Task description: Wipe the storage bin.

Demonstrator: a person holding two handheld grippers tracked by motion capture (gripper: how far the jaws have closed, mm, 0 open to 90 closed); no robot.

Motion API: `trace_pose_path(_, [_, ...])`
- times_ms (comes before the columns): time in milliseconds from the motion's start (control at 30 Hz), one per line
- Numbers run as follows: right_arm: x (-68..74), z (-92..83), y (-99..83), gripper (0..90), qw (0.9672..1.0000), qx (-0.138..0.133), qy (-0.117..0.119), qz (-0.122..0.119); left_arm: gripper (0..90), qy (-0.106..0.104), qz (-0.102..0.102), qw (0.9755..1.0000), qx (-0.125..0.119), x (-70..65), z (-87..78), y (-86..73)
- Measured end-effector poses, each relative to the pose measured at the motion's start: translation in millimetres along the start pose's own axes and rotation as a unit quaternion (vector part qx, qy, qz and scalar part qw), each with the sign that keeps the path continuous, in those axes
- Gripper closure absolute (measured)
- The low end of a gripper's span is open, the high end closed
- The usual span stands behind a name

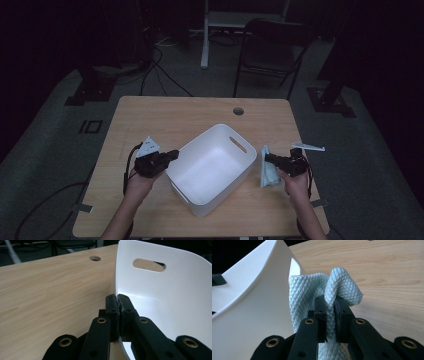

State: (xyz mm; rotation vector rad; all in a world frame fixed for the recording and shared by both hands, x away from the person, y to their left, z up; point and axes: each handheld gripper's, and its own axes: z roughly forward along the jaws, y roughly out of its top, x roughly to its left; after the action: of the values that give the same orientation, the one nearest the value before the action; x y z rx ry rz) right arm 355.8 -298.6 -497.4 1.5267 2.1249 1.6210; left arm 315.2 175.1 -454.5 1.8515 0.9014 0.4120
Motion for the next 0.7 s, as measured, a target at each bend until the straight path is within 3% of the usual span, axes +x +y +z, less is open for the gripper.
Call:
trace_pose_path(167, [0.8,2.0,-1.7,82.4,1.0000,0.003,0.002,-0.001,82.4,-0.007,-0.015,0.9998,-0.006,2.6,-0.4,2.3])
trace_pose_path(333, [2.8,3.3,-3.1,82.4,1.0000,0.004,0.004,-0.002,72.8,-0.024,-0.009,0.9996,0.010,5.9,5.8,9.3])
trace_pose_path(433, [2.1,3.3,-4.2,82.4,1.0000,0.005,0.004,-0.001,73.5,-0.021,-0.007,0.9996,0.019,6.5,7.6,10.7])
trace_pose_path(500, [1.8,2.9,-5.1,82.4,1.0000,0.006,0.005,0.000,80.8,-0.021,-0.007,0.9995,0.021,6.9,8.7,10.2])
trace_pose_path(633, [1.2,2.0,-7.1,82.4,1.0000,0.006,0.006,0.002,86.0,-0.023,-0.012,0.9994,0.022,5.6,9.4,10.1])
trace_pose_path(700, [1.0,2.1,-7.8,82.4,1.0000,0.007,0.006,0.002,87.4,-0.011,-0.007,0.9997,0.023,3.5,8.9,10.5])
